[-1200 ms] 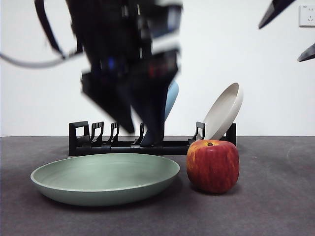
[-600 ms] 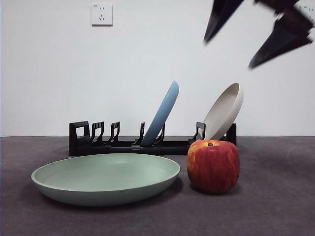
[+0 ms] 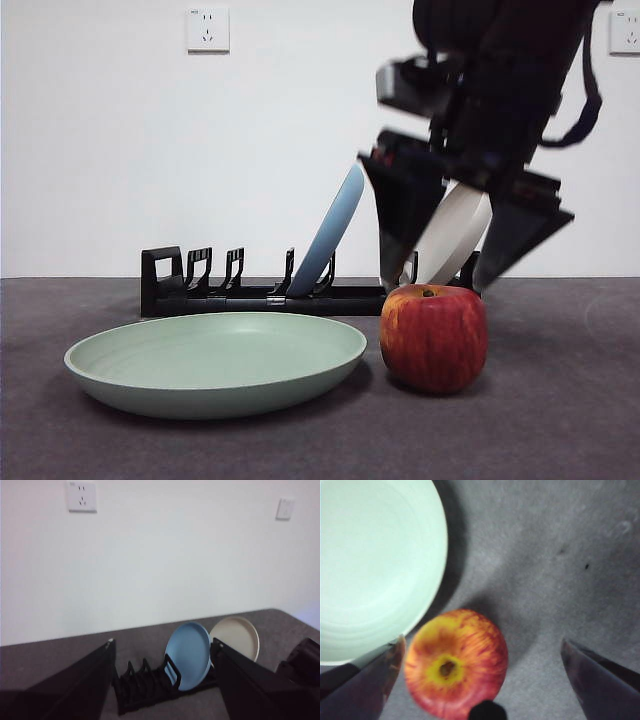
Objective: Take the green plate from the plate rack,put the plate on the table,take the apple from the table,put the apple in the plate
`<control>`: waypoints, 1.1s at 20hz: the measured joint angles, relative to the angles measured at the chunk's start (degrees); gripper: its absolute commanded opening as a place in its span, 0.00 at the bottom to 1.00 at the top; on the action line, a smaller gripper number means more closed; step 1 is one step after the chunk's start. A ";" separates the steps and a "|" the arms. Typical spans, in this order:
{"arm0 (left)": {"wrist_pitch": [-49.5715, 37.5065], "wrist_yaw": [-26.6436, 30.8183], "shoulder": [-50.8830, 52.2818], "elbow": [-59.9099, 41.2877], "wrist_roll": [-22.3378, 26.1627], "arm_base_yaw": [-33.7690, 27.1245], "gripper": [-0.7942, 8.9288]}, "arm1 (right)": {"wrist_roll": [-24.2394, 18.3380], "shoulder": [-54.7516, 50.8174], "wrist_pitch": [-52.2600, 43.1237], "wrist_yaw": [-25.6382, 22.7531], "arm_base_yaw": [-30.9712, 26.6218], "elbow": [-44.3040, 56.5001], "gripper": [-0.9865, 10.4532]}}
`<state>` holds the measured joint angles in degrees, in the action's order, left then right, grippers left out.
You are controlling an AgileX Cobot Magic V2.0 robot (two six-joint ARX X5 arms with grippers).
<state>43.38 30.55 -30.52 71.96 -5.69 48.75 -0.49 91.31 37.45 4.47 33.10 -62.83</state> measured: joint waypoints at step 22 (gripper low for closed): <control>3.54 0.61 -0.20 -0.04 -0.39 0.00 0.40 | 0.72 4.22 3.56 3.87 1.40 -0.33 0.08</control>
<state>46.92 31.16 -30.72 71.92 -6.09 48.75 0.23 95.53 41.01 8.34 34.50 -63.16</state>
